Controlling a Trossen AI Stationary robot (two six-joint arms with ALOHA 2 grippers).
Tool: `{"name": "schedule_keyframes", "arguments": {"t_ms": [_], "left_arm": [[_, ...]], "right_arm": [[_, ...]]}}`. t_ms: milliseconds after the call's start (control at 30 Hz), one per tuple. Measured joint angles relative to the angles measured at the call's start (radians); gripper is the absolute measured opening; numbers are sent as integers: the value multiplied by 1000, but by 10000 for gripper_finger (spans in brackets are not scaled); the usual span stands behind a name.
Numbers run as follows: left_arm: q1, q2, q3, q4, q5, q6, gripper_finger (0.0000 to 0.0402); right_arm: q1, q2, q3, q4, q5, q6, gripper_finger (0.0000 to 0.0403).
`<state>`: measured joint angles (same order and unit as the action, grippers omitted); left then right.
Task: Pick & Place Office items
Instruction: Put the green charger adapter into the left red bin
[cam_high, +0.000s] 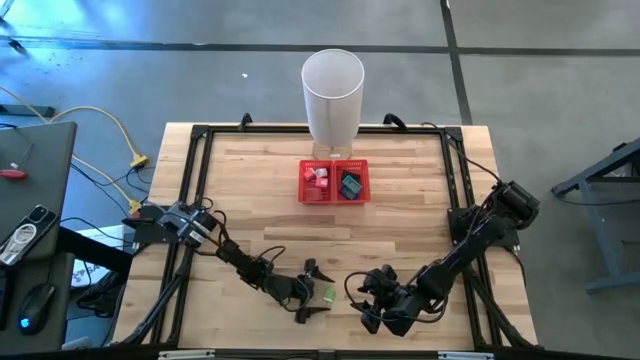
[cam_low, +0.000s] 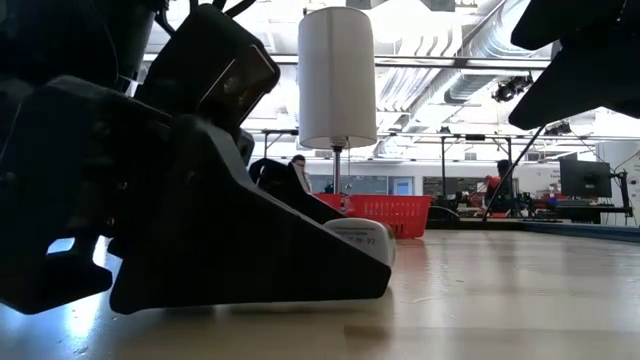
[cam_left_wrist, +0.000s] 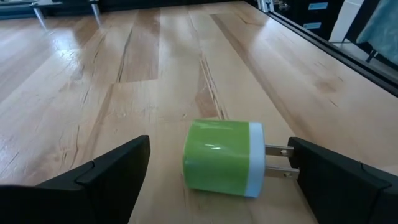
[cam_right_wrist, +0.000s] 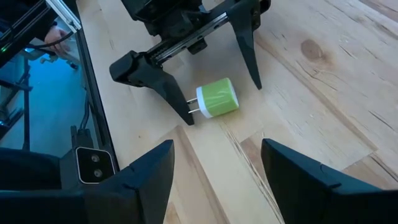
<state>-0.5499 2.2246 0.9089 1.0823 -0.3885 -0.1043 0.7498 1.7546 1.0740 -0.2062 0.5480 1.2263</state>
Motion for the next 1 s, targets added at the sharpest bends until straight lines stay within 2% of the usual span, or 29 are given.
{"name": "schedule_keyframes", "arguments": {"t_ms": [267, 600, 733, 1000], "left_arm": [[0, 0, 0, -8, 0, -1, 354], [0, 0, 0, -8, 0, -25, 259], [0, 0, 0, -8, 0, -65, 233], [-4, -1, 0, -7, -9, -70, 234]], "right_arm": [[0, 0, 0, 0, 0, 0, 229], [0, 0, 0, 0, 0, 0, 229], [0, 0, 0, 0, 0, 0, 229], [0, 0, 0, 0, 0, 0, 229]]}}
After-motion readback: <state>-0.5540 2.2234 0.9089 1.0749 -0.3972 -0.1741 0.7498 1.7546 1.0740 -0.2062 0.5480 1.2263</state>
